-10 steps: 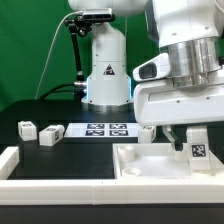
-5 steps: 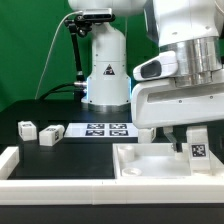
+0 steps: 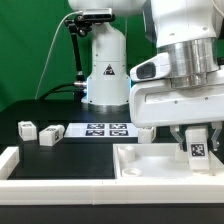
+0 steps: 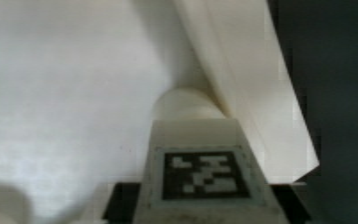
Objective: Assemble one leg
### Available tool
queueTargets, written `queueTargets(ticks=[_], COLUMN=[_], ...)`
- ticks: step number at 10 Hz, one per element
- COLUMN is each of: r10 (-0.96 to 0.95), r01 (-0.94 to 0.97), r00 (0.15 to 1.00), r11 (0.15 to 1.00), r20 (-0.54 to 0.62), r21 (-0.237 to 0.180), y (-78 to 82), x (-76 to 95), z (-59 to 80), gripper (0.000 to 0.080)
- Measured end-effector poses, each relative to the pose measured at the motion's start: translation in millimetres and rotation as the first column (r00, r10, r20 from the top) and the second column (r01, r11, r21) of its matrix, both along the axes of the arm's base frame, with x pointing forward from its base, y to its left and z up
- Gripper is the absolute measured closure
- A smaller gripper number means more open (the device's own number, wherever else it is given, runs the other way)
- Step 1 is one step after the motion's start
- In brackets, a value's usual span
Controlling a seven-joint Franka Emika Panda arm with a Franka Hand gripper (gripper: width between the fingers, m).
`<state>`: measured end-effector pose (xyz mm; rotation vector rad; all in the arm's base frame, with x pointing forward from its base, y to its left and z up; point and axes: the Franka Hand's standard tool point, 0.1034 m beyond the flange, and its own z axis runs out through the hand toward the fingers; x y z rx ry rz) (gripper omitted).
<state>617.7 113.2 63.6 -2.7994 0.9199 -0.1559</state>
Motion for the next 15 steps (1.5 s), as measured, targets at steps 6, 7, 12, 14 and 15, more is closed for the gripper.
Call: queueTargets(ticks=[6, 7, 12, 14, 15], r10=[-0.743, -0.834, -0.909, -0.874, -0.820], r01=[0.761, 0.863, 0.959, 0.917, 0.854], r00=[0.648, 0.504, 0.281, 0.399, 0.520], r11=[0.635, 0.485, 0.255, 0.375, 0.498], r20=[-0.165, -0.224, -0.309, -0.278, -0.238], r21=[0.133, 0.138, 0.121, 0.136, 0.151], y=[5.5, 7.4, 10.9, 8.9, 7.1], x=[-2.5, -3.4, -5.5, -4.5, -2.2], z=[-2.2, -2.6, -3.9, -3.7, -2.2], gripper=[0.0526, 0.0526, 0.0450, 0.0313, 0.0186])
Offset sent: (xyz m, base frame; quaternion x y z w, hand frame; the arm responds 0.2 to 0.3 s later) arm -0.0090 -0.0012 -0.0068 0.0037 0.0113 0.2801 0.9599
